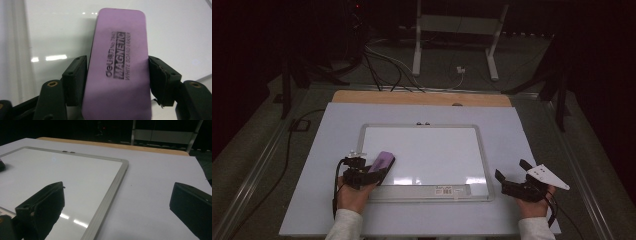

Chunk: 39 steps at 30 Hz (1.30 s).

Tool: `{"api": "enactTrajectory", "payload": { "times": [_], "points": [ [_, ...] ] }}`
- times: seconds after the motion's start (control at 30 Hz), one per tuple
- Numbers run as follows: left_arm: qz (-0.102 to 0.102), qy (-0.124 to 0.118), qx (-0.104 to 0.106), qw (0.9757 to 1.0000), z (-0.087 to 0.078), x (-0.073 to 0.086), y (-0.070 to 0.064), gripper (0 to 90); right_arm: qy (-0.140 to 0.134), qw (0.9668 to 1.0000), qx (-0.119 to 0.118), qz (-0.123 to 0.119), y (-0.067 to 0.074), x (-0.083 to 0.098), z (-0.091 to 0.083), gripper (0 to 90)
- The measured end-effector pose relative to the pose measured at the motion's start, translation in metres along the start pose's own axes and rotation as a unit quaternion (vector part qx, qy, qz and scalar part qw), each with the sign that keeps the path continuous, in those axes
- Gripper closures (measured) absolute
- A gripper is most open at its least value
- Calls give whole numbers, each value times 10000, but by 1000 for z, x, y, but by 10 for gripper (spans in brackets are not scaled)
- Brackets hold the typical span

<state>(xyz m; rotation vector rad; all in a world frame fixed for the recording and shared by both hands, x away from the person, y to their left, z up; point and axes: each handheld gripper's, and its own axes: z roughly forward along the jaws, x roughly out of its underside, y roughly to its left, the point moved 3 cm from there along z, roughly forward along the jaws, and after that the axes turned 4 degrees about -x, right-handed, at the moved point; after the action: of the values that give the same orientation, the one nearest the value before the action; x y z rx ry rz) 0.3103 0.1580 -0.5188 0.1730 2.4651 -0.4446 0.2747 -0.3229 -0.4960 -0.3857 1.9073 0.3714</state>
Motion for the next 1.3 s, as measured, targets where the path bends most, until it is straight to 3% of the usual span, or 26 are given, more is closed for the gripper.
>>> {"api": "enactTrajectory", "payload": {
  "times": [0.57, 0.6, 0.73, 0.87, 0.93, 1.0, 1.17, 1.3],
  "points": [
    [-224, -299, -232, 9990, -16, -7, 30, 409, 18, 10000, -29, 1, 1, 0, 1, 1],
    [-250, -276, -198, 9991, -16, -8, 31, 409, 20, 10000, -27, -4, 1, 0, 1, 1],
    [-526, -139, 342, 9979, -16, -8, 25, 414, 7, 10000, -32, -5, 1, 0, 1, 1],
    [-187, -96, 39, 9998, -11, -7, 14, 412, 7, 10000, -28, -3, 1, 0, 0, 1],
    [173, -90, -195, 9996, -9, -5, 8, 411, -3, 10000, -31, 3, 2, 0, 0, 1],
    [548, -26, -366, 9978, -7, -2, -1, 407, -14, 10000, -27, -2, 1, -1, 0, 1],
    [984, -337, -638, 9925, -10, -4, -15, 312, -11, 10000, -24, 9, 1, -1, 0, 1],
    [1601, -447, -766, 9831, -10, -4, -33, 315, -6, 10000, -32, -1, 1, 0, 0, 1]
  ]
}}
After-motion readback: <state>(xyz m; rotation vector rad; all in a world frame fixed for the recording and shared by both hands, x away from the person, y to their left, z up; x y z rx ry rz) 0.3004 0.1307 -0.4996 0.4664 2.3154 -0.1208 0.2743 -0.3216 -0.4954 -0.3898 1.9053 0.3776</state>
